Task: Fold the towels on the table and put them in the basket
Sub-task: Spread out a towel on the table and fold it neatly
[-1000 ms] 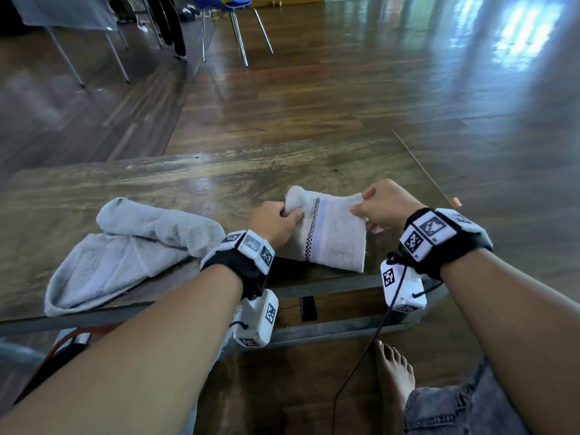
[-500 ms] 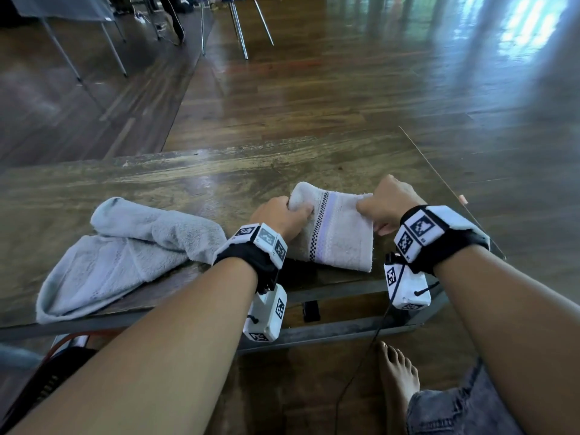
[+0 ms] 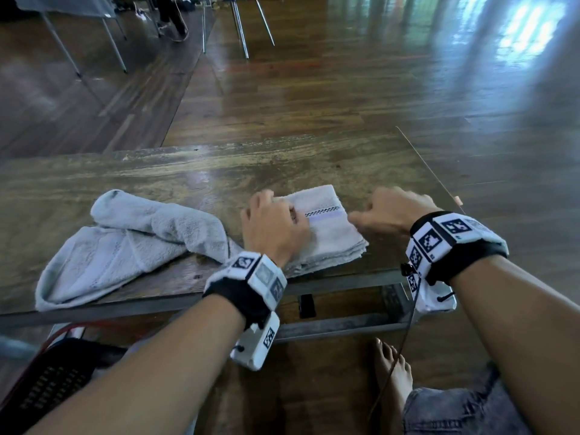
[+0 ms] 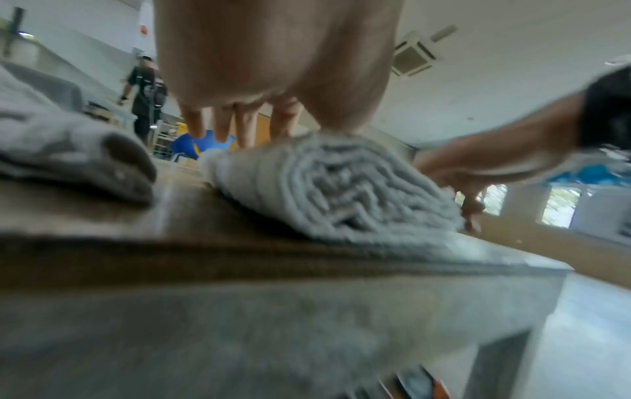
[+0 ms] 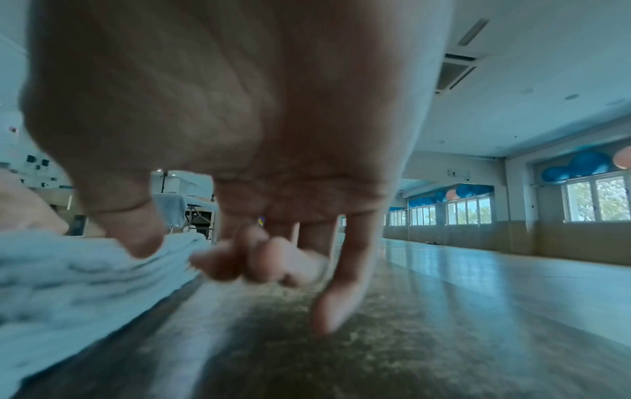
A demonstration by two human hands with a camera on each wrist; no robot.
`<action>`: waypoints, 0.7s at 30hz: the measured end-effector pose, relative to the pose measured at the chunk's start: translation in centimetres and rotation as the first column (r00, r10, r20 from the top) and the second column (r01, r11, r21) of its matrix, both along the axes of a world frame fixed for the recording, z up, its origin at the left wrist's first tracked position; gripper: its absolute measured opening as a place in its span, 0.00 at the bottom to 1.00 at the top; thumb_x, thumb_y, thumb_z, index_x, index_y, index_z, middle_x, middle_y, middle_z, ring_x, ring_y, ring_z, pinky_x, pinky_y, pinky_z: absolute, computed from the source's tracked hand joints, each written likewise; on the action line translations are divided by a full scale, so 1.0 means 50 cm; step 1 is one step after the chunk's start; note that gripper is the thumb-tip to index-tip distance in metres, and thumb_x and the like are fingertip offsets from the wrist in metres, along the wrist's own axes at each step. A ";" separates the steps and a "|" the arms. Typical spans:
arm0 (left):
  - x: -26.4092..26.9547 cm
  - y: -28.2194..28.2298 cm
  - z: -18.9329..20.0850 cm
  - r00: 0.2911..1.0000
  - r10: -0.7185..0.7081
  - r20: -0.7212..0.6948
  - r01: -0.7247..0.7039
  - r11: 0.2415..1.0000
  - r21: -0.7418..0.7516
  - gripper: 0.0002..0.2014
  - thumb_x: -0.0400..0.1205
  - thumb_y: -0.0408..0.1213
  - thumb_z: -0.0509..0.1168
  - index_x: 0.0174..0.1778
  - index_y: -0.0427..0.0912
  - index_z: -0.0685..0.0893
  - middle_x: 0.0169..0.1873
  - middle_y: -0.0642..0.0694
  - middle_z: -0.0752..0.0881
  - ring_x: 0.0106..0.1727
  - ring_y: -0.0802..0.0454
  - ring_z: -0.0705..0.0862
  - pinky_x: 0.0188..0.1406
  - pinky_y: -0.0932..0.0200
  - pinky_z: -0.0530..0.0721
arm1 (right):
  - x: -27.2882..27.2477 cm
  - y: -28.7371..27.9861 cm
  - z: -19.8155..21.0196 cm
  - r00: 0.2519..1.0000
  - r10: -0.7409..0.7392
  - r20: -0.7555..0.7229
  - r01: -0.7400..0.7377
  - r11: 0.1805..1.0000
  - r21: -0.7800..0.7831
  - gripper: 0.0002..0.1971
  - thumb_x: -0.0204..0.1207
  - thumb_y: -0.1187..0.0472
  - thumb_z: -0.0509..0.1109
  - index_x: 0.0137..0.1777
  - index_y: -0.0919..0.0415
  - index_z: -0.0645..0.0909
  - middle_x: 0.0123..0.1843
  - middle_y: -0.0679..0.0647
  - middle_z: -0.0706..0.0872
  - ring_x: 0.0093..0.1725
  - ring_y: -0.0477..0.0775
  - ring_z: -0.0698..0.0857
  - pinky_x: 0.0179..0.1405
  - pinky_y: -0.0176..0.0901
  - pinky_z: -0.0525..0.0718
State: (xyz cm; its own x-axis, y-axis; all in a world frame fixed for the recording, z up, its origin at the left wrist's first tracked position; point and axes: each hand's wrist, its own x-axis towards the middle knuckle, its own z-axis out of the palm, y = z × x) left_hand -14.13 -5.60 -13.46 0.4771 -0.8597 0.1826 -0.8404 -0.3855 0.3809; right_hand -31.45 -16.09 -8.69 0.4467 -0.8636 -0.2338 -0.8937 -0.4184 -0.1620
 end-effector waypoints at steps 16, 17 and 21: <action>-0.008 -0.029 -0.076 0.967 -0.229 -0.111 0.247 0.951 0.188 0.29 0.85 0.58 0.39 0.85 0.63 0.50 0.87 0.56 0.41 0.87 0.56 0.37 0.83 0.39 0.42 | 0.047 0.052 -0.127 0.946 0.206 0.249 -0.219 0.975 0.026 0.33 0.90 0.41 0.43 0.90 0.53 0.43 0.91 0.46 0.40 0.88 0.46 0.36 0.87 0.56 0.39; -0.003 -0.030 -0.078 0.967 -0.228 -0.112 0.246 0.950 0.190 0.30 0.84 0.59 0.39 0.85 0.64 0.50 0.87 0.57 0.41 0.87 0.57 0.37 0.83 0.39 0.41 | 0.048 0.052 -0.127 0.949 0.193 0.248 -0.207 0.978 0.033 0.33 0.89 0.40 0.43 0.90 0.53 0.42 0.91 0.46 0.38 0.88 0.46 0.34 0.87 0.56 0.38; 0.009 -0.032 -0.073 0.963 -0.251 -0.100 0.268 0.936 0.229 0.30 0.84 0.61 0.38 0.85 0.66 0.47 0.87 0.58 0.39 0.86 0.58 0.35 0.83 0.39 0.38 | 0.047 0.061 -0.125 0.958 0.163 0.236 -0.182 0.981 0.063 0.35 0.89 0.38 0.42 0.90 0.54 0.39 0.91 0.47 0.35 0.88 0.47 0.33 0.88 0.56 0.39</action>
State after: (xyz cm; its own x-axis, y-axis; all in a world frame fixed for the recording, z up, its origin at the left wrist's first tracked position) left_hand -13.69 -7.21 -17.12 0.2359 -0.9694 -0.0681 -0.8987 -0.2443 0.3641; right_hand -29.09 -13.04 -14.92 0.6372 -0.7505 -0.1756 -0.7441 -0.5395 -0.3941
